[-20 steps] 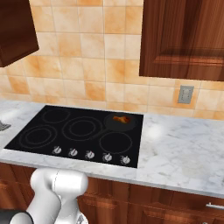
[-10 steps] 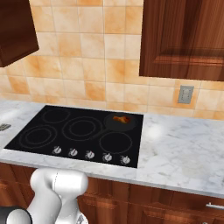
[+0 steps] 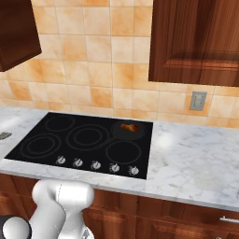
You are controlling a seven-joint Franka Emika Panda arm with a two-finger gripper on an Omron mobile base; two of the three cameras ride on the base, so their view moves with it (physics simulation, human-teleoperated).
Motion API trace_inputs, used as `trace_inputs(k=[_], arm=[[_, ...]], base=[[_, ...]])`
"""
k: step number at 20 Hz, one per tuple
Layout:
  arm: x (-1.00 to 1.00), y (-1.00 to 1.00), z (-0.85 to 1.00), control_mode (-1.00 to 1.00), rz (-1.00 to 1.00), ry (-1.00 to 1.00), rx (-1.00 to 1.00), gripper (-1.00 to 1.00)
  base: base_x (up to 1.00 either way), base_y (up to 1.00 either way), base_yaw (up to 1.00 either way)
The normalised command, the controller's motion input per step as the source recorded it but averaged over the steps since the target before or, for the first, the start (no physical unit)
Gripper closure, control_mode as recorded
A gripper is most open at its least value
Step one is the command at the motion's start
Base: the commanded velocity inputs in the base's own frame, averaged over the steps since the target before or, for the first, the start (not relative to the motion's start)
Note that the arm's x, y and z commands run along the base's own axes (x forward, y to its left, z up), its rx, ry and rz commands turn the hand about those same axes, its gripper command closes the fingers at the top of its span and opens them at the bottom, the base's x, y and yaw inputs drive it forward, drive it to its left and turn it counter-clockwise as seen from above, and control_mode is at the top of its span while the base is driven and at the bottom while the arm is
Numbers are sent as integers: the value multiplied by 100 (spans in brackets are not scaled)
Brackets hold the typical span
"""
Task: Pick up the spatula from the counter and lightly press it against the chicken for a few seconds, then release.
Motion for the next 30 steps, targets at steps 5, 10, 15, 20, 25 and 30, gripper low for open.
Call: trace_inputs(k=[5,10,15,20,25,30], arm=[[2,28,-7,-100,0,5,4,-100],[6,33,-12,-100,0,3,0,-100],[9,33,-11,-100,0,0,0,-100],[13,25,-15,-100,-1,0,0,-100],[24,19,-18,-100,-2,0,0,-100],[21,21,-19,-100,-1,0,0,-100]], base=[[0,0,0],[0,0,0],[0,0,0],[0,0,0],[0,0,0],[0,0,0]])
